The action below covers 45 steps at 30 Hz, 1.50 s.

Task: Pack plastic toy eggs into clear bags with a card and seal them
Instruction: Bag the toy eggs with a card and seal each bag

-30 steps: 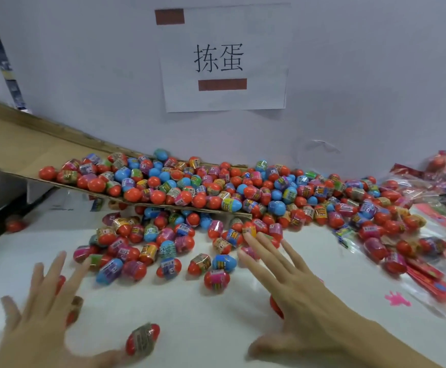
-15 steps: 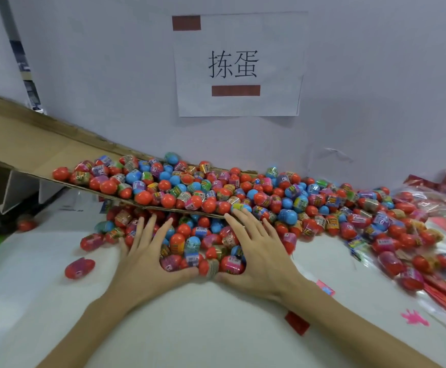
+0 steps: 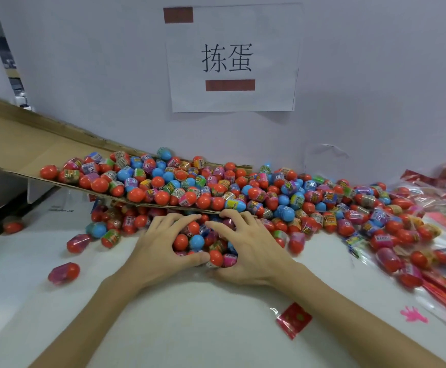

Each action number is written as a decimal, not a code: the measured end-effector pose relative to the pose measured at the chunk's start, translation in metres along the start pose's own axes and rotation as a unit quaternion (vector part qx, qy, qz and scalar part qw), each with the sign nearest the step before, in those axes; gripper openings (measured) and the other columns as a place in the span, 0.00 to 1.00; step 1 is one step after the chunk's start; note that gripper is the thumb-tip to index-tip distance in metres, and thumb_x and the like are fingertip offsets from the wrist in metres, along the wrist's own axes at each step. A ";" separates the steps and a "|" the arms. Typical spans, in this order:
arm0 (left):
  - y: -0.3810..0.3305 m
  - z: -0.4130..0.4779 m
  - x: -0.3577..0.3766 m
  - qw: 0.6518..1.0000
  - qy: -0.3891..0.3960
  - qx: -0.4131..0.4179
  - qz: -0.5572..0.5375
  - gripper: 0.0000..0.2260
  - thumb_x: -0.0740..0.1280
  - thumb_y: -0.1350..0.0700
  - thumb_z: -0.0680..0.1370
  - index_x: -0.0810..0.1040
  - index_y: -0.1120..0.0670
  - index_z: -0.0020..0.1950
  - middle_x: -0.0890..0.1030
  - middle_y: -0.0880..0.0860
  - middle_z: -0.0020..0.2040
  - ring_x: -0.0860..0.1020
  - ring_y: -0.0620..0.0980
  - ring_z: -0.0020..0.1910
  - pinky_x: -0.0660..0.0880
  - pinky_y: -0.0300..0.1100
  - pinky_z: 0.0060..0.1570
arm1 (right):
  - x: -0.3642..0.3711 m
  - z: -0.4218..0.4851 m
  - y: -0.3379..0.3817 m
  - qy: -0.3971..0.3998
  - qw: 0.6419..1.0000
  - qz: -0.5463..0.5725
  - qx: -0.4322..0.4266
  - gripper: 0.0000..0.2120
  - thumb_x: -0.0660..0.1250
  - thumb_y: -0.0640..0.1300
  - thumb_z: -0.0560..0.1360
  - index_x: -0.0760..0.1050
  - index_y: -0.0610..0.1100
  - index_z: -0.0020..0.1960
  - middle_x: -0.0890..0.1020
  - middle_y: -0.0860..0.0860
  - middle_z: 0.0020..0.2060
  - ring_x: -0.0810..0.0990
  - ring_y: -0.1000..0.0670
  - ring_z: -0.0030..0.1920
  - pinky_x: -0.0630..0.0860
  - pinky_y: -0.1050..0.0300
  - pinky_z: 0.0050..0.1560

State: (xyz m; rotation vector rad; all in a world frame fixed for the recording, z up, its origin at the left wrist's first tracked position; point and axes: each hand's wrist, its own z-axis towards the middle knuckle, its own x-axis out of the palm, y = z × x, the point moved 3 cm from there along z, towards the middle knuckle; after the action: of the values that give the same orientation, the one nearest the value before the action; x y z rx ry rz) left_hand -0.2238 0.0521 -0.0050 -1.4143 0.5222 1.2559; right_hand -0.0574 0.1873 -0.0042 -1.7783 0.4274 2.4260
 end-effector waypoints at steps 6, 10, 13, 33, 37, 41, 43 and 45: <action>-0.024 -0.009 0.010 0.996 -0.062 0.053 -0.031 0.36 0.67 0.24 0.66 0.74 0.39 0.70 0.68 0.39 0.71 0.70 0.45 0.67 0.73 0.46 0.64 | 0.001 -0.002 0.005 -0.056 0.998 0.017 -0.037 0.30 0.66 0.66 0.70 0.71 0.55 0.68 0.73 0.54 0.63 0.69 0.48 0.57 0.79 0.49 0.45; -0.045 -0.014 0.014 0.985 -0.147 0.089 -0.002 0.24 0.72 0.34 0.69 0.77 0.44 0.61 0.75 0.40 0.60 0.75 0.46 0.56 0.78 0.46 0.51 | 0.002 -0.006 0.010 -0.116 0.992 0.037 -0.030 0.21 0.67 0.59 0.69 0.76 0.52 0.60 0.75 0.54 0.57 0.70 0.49 0.53 0.78 0.50 0.38; -0.052 -0.019 0.018 0.977 -0.189 0.097 -0.011 0.20 0.73 0.41 0.70 0.79 0.47 0.59 0.77 0.42 0.56 0.76 0.47 0.53 0.80 0.46 0.47 | 0.003 -0.009 0.014 -0.145 0.987 0.068 -0.013 0.18 0.67 0.53 0.67 0.75 0.52 0.55 0.75 0.55 0.54 0.72 0.50 0.52 0.78 0.50 0.36; -0.074 0.112 -0.079 0.965 -0.249 0.071 -0.041 0.27 0.62 0.37 0.80 0.68 0.46 0.77 0.75 0.52 0.71 0.76 0.49 0.66 0.74 0.45 0.66 | -0.110 0.112 -0.022 -0.152 0.972 0.170 0.059 0.34 0.68 0.50 0.75 0.62 0.47 0.78 0.72 0.46 0.70 0.75 0.43 0.65 0.74 0.40 0.64; -0.048 0.113 -0.062 0.994 -0.068 -0.054 0.065 0.37 0.53 0.31 0.81 0.46 0.46 0.85 0.45 0.53 0.85 0.45 0.55 0.84 0.43 0.64 0.80 | -0.100 0.118 -0.061 0.015 0.988 0.032 0.149 0.45 0.62 0.68 0.78 0.42 0.51 0.84 0.52 0.46 0.83 0.53 0.44 0.81 0.49 0.27 0.76; -0.048 0.042 -0.055 0.986 -0.155 0.061 -0.030 0.30 0.59 0.34 0.82 0.60 0.43 0.82 0.59 0.47 0.83 0.57 0.47 0.82 0.58 0.59 0.79 | -0.101 0.086 -0.072 -0.026 0.988 0.119 0.099 0.36 0.59 0.67 0.80 0.50 0.59 0.83 0.46 0.53 0.83 0.43 0.49 0.82 0.38 0.25 0.75; -0.047 -0.003 -0.042 0.981 -0.159 0.105 -0.036 0.30 0.62 0.32 0.78 0.66 0.41 0.78 0.64 0.43 0.81 0.63 0.44 0.79 0.63 0.57 0.75 | -0.098 0.068 -0.079 -0.020 0.989 0.123 0.084 0.37 0.58 0.70 0.77 0.53 0.60 0.82 0.43 0.55 0.83 0.39 0.50 0.82 0.36 0.27 0.74; -0.049 -0.038 -0.019 0.990 -0.087 0.110 0.009 0.36 0.60 0.23 0.74 0.63 0.36 0.79 0.59 0.41 0.82 0.58 0.44 0.81 0.59 0.55 0.76 | -0.094 0.057 -0.086 -0.023 0.985 0.142 0.095 0.39 0.57 0.71 0.74 0.56 0.60 0.82 0.43 0.56 0.83 0.38 0.52 0.82 0.35 0.28 0.75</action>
State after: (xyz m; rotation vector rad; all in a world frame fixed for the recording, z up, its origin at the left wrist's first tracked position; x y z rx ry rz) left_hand -0.1736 0.0254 0.0256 -1.1071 0.5354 1.2808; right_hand -0.0593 0.2932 0.0868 -1.6771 0.9317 2.4971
